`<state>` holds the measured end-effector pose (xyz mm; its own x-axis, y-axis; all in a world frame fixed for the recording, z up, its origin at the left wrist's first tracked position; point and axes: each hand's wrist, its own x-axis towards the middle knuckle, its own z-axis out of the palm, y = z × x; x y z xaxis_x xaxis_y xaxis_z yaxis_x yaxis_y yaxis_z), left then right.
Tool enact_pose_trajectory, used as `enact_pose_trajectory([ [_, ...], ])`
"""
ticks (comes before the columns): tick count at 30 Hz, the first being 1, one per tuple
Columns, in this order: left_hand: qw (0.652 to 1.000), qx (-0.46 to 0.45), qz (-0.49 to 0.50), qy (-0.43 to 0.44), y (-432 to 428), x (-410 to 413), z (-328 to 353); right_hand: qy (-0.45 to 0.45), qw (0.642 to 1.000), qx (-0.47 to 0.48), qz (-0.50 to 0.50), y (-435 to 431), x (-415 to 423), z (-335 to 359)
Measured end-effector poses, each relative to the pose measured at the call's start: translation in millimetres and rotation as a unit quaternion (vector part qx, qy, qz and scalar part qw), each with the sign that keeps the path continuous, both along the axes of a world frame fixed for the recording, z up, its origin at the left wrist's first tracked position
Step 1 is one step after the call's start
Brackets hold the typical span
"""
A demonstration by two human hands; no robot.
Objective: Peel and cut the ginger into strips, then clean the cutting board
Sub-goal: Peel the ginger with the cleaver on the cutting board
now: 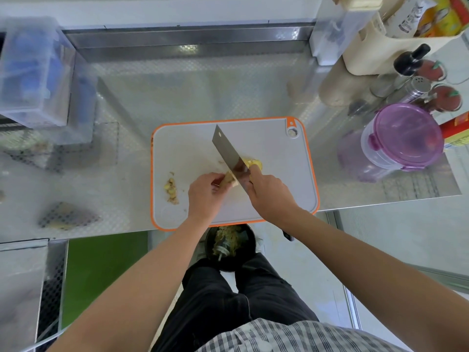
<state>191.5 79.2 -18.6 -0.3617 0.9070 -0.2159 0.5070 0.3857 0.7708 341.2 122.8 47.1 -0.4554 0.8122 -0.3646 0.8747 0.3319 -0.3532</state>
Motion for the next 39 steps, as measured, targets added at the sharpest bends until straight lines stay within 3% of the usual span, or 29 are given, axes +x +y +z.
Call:
enact_pose_trajectory([
  [8, 0.996, 0.014, -0.001, 0.092, -6.1, 5.5, 3.5, -0.040, 0.999, -0.019, 0.021, -6.3, -1.2, -2.0],
  [24, 0.993, 0.006, -0.036, 0.112, 3.1, -4.0, 1.2, -0.088, 0.994, 0.017, 0.069, -2.4, -4.2, 7.1],
  [39, 0.974, 0.029, -0.113, 0.194, 5.4, -4.7, 3.2, -0.094, 0.993, 0.019, 0.074, -0.4, -23.8, 0.8],
])
